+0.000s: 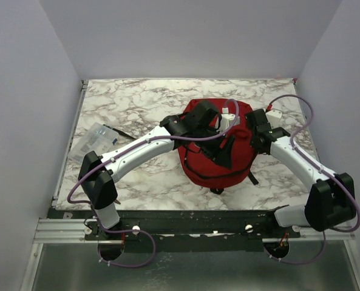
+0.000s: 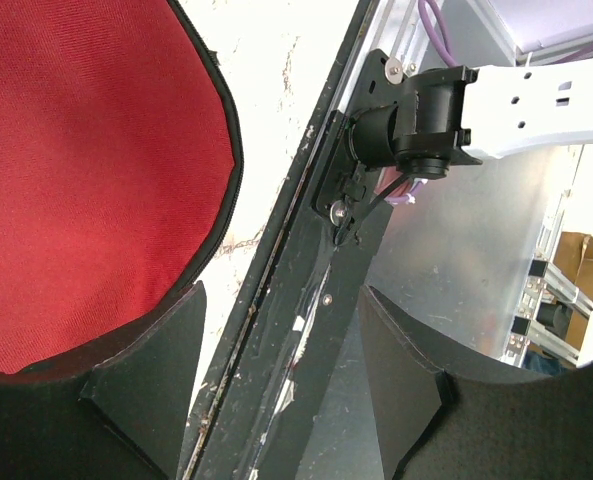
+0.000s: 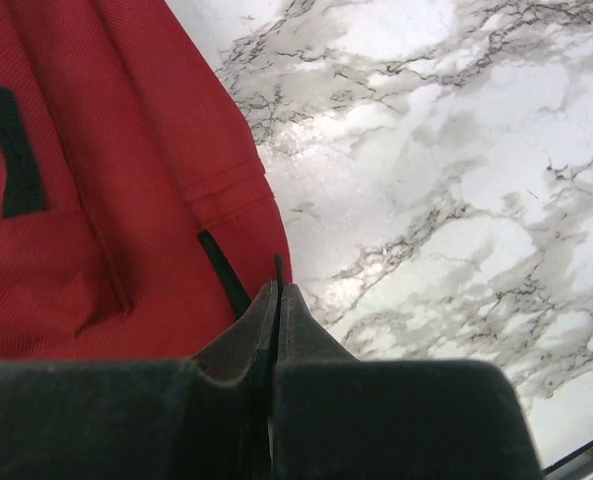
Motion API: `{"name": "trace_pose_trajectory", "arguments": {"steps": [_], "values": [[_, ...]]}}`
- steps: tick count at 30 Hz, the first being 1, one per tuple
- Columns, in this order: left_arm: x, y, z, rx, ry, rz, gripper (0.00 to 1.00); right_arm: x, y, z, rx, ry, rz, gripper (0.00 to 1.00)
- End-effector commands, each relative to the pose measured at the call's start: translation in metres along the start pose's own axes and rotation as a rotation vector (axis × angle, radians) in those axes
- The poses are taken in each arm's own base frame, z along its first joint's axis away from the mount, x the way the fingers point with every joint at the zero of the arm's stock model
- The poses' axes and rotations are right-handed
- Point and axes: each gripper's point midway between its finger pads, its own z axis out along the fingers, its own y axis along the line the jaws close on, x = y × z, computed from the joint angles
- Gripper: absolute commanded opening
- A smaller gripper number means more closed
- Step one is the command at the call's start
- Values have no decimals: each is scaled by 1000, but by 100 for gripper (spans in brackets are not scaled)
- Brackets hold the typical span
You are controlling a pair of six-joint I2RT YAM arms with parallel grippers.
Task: Pack the student bag
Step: Zip the student bag at the center of the board.
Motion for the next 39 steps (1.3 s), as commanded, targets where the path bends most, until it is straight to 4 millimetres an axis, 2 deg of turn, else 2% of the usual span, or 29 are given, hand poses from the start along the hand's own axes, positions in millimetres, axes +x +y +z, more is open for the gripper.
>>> {"name": "trace_pose_trajectory", "arguments": {"steps": [1, 7, 10, 14, 20, 24, 27, 31, 35, 37, 39], "values": [[-3, -9, -5, 30, -18, 17, 64, 18, -18, -19, -11, 51, 29, 1], [-1, -6, -3, 21, -14, 12, 64, 32, -17, -37, -98, 102, 80, 1], [-1, -3, 0, 11, -12, 10, 64, 46, -15, -43, -142, 149, 95, 1], [-1, -2, 0, 7, -12, 9, 64, 51, -24, -47, -121, 146, 118, 1], [-1, -2, 0, 8, -12, 10, 64, 62, -4, -75, -287, 234, 236, 1], [-2, -2, -1, 6, -19, 12, 64, 95, 17, -92, -438, 384, 296, 1], [-2, -2, -2, 6, -21, 12, 64, 123, 37, -112, -603, 526, 299, 1], [-3, -4, -3, 9, -27, 15, 64, 141, 47, -135, -759, 628, 262, 1], [-5, -3, -6, 5, -38, 17, 64, 142, 35, -147, -773, 631, 159, 1], [-5, -2, -7, 4, -41, 16, 64, 139, 34, -158, -823, 626, 113, 1], [-6, 0, -7, 0, -45, 13, 64, 129, 27, -162, -792, 587, 110, 1]]}}
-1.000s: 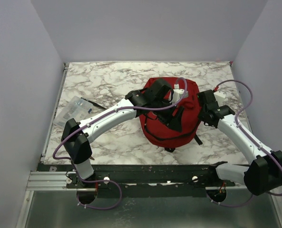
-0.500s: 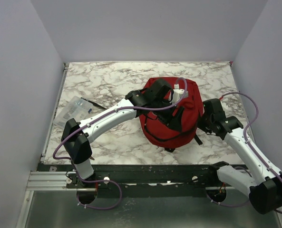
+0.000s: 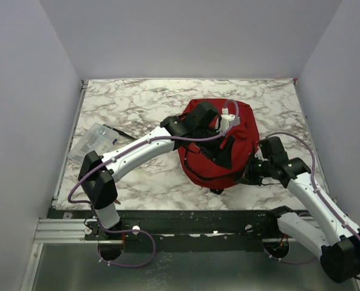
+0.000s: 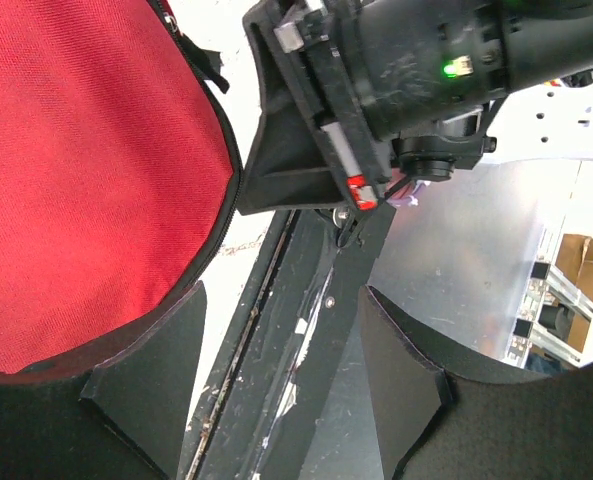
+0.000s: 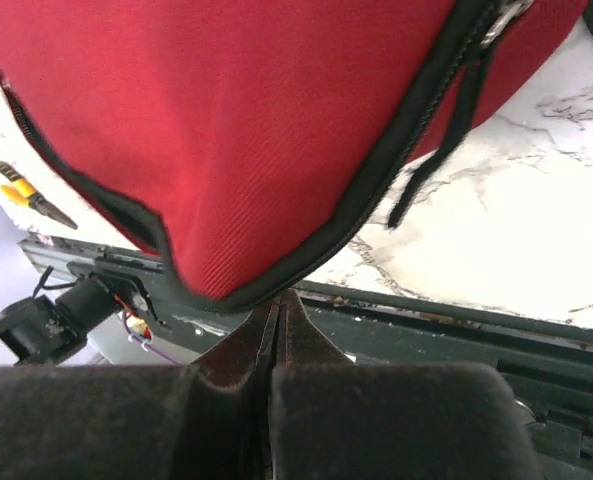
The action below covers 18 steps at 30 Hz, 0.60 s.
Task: Pack the student bag
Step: Zip the student bag at the center of the board.
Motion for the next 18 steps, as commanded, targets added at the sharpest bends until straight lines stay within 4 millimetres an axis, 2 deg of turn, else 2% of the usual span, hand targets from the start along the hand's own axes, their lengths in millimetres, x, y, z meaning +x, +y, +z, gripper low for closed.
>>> {"name": "trace_pose_trajectory", "arguments": {"steps": [1, 6, 9, 11, 13, 14, 15, 16, 18], "values": [[-8, -3, -10, 0, -46, 14, 64, -7, 13, -33, -5, -48, -78, 0], [-10, -4, -12, 6, -69, 22, 64, -63, -7, -66, 198, -360, -58, 0], [-10, -3, -13, -2, -78, 26, 64, -85, -17, -71, 280, -467, -34, 1], [-11, -4, -14, 2, -79, 26, 64, -100, -27, -70, 355, -520, -28, 14], [-11, -5, -14, 5, -79, 21, 64, -113, -30, -65, 398, -546, -46, 20], [-10, -5, -13, 8, -78, 22, 64, -119, -32, -64, 422, -561, -51, 26], [-11, -6, -14, 10, -79, 23, 64, -121, -34, -60, 441, -556, -53, 36], [-10, -5, -13, 6, -79, 21, 64, -123, -35, -58, 447, -547, -50, 42], [-11, -4, -14, 1, -80, 22, 65, -121, -35, -53, 445, -522, -33, 48]]}}
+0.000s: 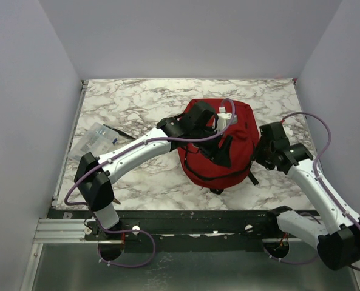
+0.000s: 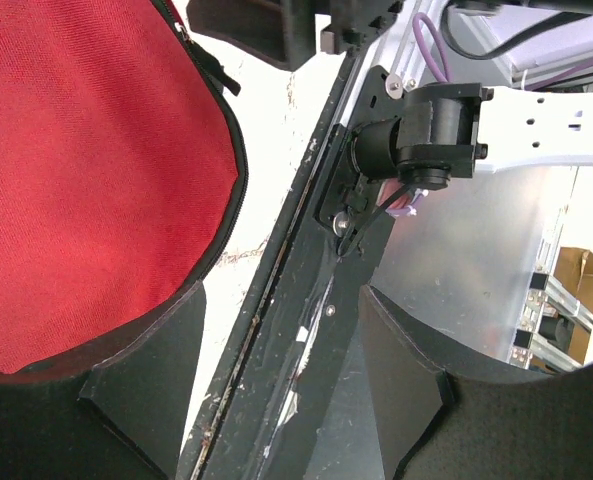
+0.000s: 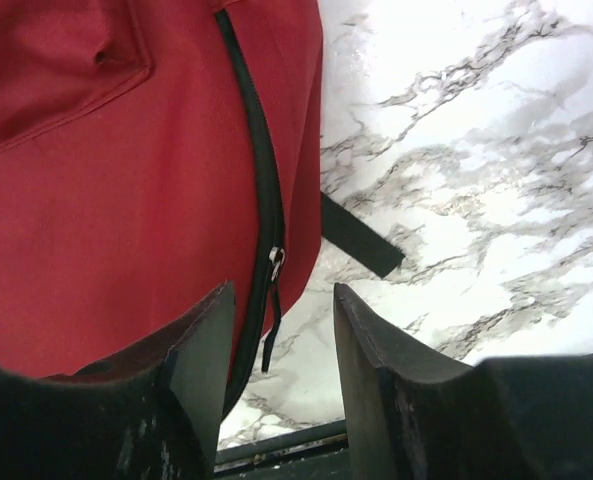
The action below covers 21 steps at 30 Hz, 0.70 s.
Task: Pack the student bag
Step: Zip the student bag at the center of the board.
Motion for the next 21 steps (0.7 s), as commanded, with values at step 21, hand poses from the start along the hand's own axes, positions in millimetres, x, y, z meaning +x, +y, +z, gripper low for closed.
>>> {"name": "trace_pose_trajectory", "arguments": {"steps": [21], "values": [[-9, -15, -13, 36, -42, 17, 65, 23, 5, 25, -45, 39, 343, 38]]}}
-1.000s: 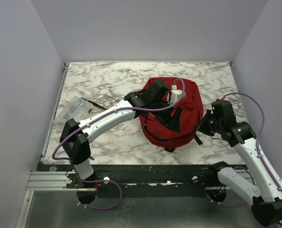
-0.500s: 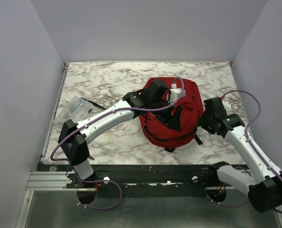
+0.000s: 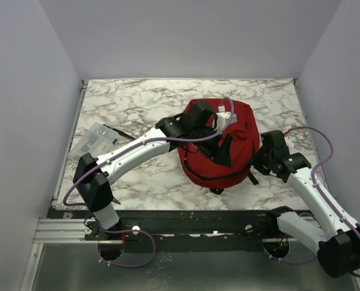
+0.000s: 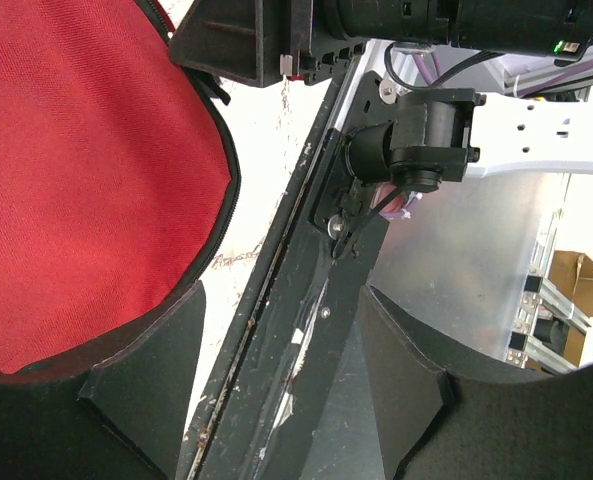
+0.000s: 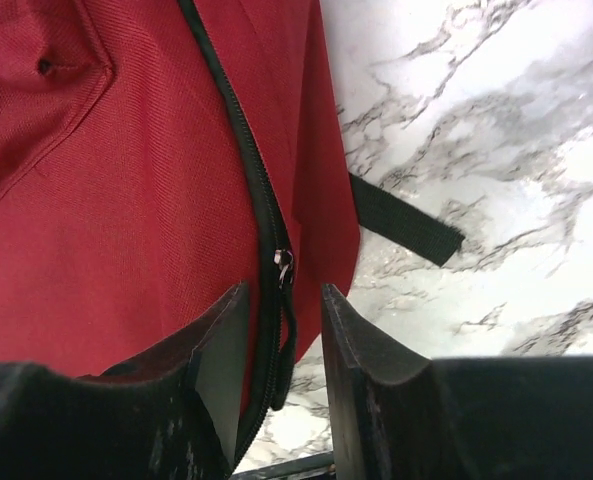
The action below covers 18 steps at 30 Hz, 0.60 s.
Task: Pack the student bag
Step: Zip the student bag at the center of the board.
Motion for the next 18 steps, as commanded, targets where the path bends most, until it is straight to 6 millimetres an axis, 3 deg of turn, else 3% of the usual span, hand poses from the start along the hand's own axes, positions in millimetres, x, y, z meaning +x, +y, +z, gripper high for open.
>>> {"name": "trace_pose_trajectory", "arguments": {"steps": [1, 12, 18], "values": [[-6, -12, -10, 31, -28, 17, 65, 6, 5, 1, -27, 17, 147, 37], [-6, -13, -11, 33, -30, 20, 65, 14, -16, 5, 28, -13, 325, 36], [-6, -13, -10, 32, -30, 19, 65, 16, -13, 5, -21, -24, 465, 21]]}}
